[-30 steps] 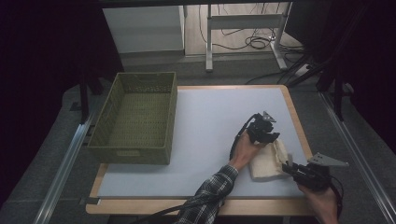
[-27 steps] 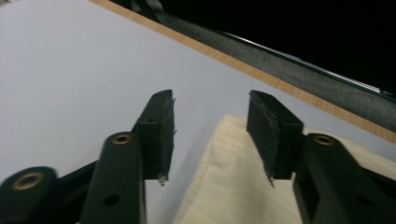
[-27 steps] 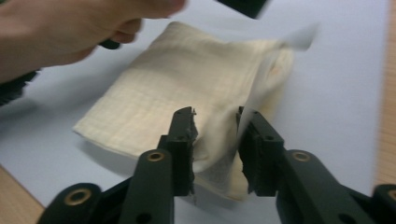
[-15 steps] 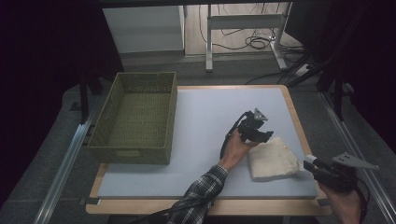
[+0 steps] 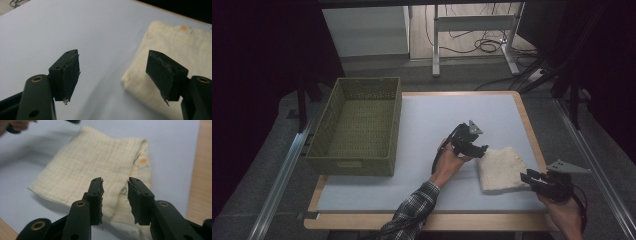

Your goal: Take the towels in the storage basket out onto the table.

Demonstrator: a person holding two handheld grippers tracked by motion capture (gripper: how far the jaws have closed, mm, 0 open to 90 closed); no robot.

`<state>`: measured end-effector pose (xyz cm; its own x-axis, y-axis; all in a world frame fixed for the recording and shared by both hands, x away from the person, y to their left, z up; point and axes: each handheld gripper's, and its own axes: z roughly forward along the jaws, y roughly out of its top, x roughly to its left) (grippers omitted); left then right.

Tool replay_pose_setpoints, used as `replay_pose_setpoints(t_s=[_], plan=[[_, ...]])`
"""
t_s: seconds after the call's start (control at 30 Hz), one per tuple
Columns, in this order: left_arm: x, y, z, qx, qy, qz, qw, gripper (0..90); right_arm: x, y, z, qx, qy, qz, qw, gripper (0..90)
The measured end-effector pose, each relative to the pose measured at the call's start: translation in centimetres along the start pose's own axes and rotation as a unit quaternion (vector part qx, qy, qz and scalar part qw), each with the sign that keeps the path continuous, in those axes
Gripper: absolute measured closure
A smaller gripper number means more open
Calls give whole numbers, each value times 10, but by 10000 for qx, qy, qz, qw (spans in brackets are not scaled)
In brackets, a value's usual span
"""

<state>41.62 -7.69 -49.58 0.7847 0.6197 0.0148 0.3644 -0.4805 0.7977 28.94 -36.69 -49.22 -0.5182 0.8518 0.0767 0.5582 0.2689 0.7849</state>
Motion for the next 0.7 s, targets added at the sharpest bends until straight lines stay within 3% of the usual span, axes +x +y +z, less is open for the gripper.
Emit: replay_pose_setpoints(t_s=[0.13, 0.3, 0.57, 0.7], plan=[[10, -15, -7, 74, 119, -137, 9998, 234, 3, -8, 12, 162, 33, -10, 9999, 646], [18, -33, -19, 176, 235, -231, 9993, 210, 8, -11, 17, 328, 23, -147, 9994, 866], [31, -64, -42, 448, 541, -355, 9969, 201, 13, 6, 0, 1, -17, -310, 9995, 887], [36, -75, -56, 479, 684, -422, 9956, 180, 5, 14, -14, -112, -166, -272, 9994, 887]])
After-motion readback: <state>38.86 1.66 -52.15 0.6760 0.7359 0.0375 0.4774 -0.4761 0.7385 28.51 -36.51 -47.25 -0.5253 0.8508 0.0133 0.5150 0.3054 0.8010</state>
